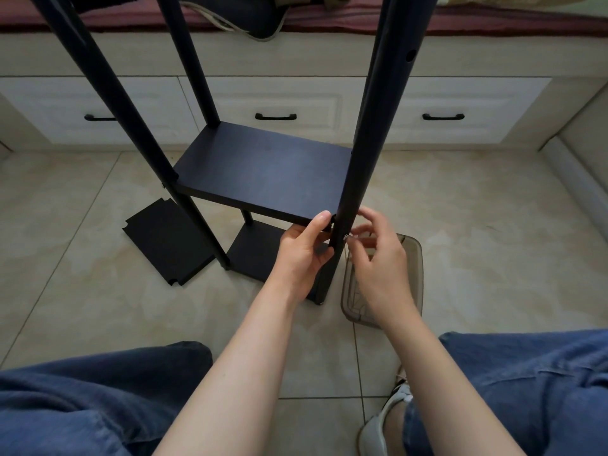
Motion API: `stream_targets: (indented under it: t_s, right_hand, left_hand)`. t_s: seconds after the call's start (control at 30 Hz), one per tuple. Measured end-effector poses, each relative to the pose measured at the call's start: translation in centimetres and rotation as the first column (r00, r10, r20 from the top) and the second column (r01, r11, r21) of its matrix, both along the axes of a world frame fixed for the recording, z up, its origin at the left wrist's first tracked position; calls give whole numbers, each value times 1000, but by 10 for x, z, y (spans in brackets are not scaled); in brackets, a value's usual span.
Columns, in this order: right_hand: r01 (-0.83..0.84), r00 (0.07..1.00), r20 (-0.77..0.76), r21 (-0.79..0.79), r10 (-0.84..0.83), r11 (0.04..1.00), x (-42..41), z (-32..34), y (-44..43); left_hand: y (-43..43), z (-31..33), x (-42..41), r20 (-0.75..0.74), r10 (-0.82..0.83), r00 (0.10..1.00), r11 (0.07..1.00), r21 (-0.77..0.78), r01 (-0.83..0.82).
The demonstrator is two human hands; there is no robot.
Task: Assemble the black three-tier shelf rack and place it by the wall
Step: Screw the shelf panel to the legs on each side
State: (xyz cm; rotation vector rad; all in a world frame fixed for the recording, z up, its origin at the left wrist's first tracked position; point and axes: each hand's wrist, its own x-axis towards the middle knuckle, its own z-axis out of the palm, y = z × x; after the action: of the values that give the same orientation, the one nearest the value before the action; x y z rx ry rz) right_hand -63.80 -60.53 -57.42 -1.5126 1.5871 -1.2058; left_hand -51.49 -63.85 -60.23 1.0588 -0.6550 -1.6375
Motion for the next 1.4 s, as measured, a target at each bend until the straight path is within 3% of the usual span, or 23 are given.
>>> stream_targets:
  t_s: [0.4, 0.67, 1.0, 1.4]
  right_hand:
    - [-250, 967, 60, 65, 247, 966, -21, 2, -13]
    - [-247, 969, 21, 67, 246, 967, -21, -1, -14]
    - [-144, 989, 10, -51, 144, 988, -12, -5, -8]
    - [-124, 992, 7, -22, 124, 992, -10, -3, -7]
  left_hand:
    - [3, 4, 2, -17, -15, 1000, 1000, 14, 15]
    - [5, 12, -1, -44, 12, 999, 999, 34, -10]
    - [6, 12, -1, -30, 12, 999, 1000, 12, -11]
    - [10, 6, 0, -67, -25, 997, 998, -58, 22]
